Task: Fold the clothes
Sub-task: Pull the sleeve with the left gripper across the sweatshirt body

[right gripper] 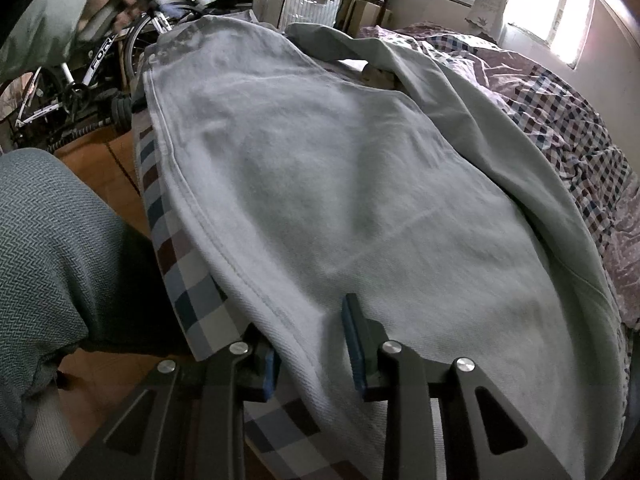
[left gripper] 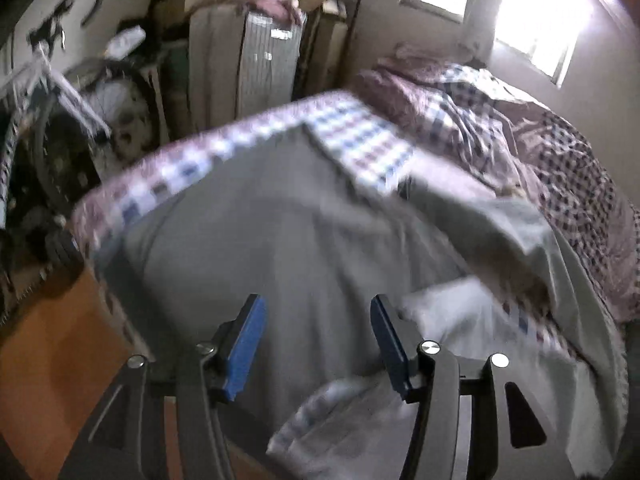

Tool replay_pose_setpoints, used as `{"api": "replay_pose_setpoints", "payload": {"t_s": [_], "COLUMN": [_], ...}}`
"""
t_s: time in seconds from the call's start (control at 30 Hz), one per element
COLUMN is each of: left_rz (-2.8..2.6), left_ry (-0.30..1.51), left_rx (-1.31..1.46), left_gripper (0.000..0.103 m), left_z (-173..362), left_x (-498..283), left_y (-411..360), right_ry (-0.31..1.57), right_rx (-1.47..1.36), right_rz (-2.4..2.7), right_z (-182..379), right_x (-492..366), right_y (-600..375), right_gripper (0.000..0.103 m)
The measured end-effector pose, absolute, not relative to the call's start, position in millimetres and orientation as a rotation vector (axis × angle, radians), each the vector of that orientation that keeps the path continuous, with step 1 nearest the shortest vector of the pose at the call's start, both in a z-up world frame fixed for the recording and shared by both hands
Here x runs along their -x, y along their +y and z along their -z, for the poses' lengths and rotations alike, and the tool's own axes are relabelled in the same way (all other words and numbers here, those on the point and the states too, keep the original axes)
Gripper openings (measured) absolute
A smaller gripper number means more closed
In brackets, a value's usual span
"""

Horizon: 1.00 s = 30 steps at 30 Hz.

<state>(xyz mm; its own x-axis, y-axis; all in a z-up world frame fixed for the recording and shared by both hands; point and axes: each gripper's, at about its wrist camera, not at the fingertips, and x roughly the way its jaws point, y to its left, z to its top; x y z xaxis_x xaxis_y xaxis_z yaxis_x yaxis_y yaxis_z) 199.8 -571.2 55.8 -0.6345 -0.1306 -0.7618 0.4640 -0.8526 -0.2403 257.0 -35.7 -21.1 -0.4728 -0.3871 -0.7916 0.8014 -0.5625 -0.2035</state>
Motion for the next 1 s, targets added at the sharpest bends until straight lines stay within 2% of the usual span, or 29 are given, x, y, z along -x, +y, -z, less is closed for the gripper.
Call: {"api": "replay_pose_setpoints", "payload": {"t_s": [0.2, 0.4, 0.53, 0.63, 0.83, 0.93, 1.0], "left_rz": [2.644, 2.726, 2.692, 2.694, 2.805, 2.819, 2.859], "left_ry": [0.739, 0.786, 0.763, 0.809, 1.040, 1.089, 1.086], "left_rx": [-1.290, -1.404, -1.656, -1.764, -1.592, -1.540, -1.486], "left_gripper": [0.059, 0.059, 0.059, 0.058, 0.058, 0.058, 0.050], "left_z": [-33.1, -45.2, -31.1, -22.6, -36.0, -38.2, -44.3], "left_x": [-207.5, -158.3, -118.5, -101.8, -85.1, -73.2, -71.1], "left_y": [-556.8, -550.3, -538.6, -530.2, -538.9, -541.1, -540.9], "right_ry": [0.746, 0.748, 0.751, 0.758, 0.774, 0.775, 0.774], "right_rx": [-0.918, -0.918, -0.915, -0.912, -0.901, -0.897, -0.896], "right_rz": [2.080, 2.086, 2.087, 2.087, 2.086, 2.087, 2.088], "right_z": [22.2, 23.4, 24.6, 25.4, 27.5, 27.9, 28.1], "right_x": [-258.2, -257.7, -257.4, -257.3, -257.0, -256.6, -256.3], "right_y": [-35.4, -37.3, -37.9, -38.3, -39.7, -40.4, -41.0], "right_gripper": [0.032, 0.033, 0.033, 0.034, 0.035, 0.035, 0.035]}}
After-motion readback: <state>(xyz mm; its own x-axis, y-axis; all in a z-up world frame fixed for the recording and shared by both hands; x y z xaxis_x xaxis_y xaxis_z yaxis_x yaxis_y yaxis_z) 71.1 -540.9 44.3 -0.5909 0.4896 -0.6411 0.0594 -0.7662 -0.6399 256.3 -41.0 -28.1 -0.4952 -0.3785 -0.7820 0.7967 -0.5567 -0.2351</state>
